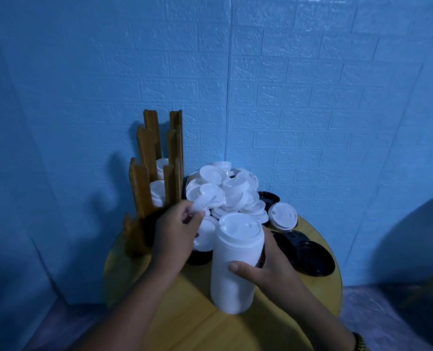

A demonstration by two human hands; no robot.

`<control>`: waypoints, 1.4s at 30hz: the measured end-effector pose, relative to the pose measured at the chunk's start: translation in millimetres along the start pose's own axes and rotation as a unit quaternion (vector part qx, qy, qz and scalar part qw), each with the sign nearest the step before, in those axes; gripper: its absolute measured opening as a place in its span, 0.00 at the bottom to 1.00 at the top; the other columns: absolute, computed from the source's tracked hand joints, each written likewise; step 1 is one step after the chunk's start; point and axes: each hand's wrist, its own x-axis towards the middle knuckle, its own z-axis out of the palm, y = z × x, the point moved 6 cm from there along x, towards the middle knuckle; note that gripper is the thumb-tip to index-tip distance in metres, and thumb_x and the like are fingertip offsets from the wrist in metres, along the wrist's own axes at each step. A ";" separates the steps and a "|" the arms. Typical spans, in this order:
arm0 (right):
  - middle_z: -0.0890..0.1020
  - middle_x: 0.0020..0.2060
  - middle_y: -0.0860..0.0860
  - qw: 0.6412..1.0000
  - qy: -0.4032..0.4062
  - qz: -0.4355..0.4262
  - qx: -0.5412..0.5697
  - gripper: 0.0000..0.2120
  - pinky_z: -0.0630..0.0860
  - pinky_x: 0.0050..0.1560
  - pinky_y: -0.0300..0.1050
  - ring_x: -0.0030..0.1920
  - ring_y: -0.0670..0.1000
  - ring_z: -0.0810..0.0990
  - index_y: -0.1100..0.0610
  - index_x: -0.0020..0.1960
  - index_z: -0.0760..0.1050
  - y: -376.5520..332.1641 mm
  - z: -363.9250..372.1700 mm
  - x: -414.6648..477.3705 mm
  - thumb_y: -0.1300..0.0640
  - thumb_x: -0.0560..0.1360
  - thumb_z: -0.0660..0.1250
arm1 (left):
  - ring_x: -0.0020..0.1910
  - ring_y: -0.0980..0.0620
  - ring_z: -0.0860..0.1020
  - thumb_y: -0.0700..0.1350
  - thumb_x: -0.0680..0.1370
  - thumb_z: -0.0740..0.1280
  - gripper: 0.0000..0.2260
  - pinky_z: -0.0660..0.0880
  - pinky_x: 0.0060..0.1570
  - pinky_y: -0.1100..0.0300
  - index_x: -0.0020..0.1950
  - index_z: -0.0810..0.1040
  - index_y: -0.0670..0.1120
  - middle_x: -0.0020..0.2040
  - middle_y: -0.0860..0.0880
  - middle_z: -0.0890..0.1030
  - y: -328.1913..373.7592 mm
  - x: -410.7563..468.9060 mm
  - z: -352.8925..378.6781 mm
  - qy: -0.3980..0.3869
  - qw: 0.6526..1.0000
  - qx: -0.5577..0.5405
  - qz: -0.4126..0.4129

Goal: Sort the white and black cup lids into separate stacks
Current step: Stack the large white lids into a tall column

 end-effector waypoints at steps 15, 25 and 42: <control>0.74 0.65 0.40 0.992 0.098 -0.032 -0.075 0.43 0.68 0.67 0.46 0.68 0.41 0.70 0.42 0.72 0.63 -61.4 -31.0 50.0 0.27 0.62 0.67 | 0.32 0.60 0.77 0.42 0.77 0.75 0.07 0.71 0.29 0.67 0.53 0.80 0.47 0.37 0.53 0.83 34.5 -9.6 19.2 -0.086 0.973 -0.193 -0.089; 0.77 0.62 0.48 0.984 0.068 -0.002 -0.163 0.40 0.74 0.61 0.48 0.62 0.50 0.75 0.50 0.71 0.67 -82.1 -21.0 94.8 0.34 0.65 0.71 | 0.43 0.52 0.82 0.44 0.79 0.73 0.09 0.76 0.36 0.65 0.58 0.79 0.47 0.49 0.49 0.85 50.5 -5.1 24.2 -0.130 0.972 -0.189 -0.057; 0.75 0.63 0.34 0.968 -0.157 0.001 -0.197 0.28 0.69 0.68 0.37 0.63 0.32 0.72 0.42 0.69 0.72 -61.9 -21.6 46.7 0.43 0.71 0.75 | 0.67 0.52 0.78 0.55 0.62 0.84 0.41 0.77 0.65 0.43 0.72 0.70 0.61 0.66 0.57 0.81 2.9 -47.4 46.8 -0.303 0.935 -0.159 -0.097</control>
